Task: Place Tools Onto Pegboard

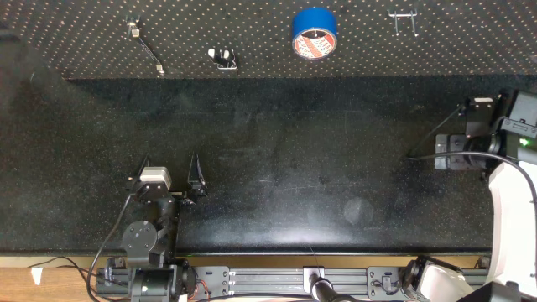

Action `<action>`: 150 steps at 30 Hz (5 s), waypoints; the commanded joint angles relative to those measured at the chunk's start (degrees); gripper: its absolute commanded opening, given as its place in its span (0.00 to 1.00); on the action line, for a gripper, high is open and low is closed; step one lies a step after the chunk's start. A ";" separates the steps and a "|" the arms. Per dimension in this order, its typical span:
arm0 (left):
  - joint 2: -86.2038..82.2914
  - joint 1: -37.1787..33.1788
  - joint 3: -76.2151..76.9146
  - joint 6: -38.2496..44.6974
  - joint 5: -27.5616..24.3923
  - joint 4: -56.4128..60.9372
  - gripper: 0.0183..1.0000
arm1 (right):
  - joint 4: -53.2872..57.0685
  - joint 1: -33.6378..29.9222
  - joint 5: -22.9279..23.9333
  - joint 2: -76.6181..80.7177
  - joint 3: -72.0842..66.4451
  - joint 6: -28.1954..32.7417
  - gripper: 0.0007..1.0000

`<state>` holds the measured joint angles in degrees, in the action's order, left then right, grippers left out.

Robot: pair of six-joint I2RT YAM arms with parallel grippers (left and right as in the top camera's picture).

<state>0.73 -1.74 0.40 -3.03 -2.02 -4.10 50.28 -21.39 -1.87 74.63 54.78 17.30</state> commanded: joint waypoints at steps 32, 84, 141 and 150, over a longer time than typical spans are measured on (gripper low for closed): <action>-0.55 -0.13 -0.09 0.50 -1.25 -0.42 1.00 | -4.55 -17.81 -5.27 14.69 -0.24 16.63 1.00; -0.55 -0.13 -0.09 0.50 -1.27 -0.42 1.00 | -10.54 -17.92 -5.29 22.40 -0.02 21.35 1.00; -0.55 -0.13 -0.09 0.52 -1.27 -0.42 1.00 | -15.45 -17.86 -13.25 14.60 -0.04 17.57 0.08; -0.55 -0.13 -0.09 0.52 -1.27 -0.42 1.00 | -14.40 -16.98 -17.44 -2.75 -0.17 5.16 0.07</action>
<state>0.73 -1.74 0.40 -3.03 -2.02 -4.10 36.18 -39.27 -14.70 77.73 54.70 28.05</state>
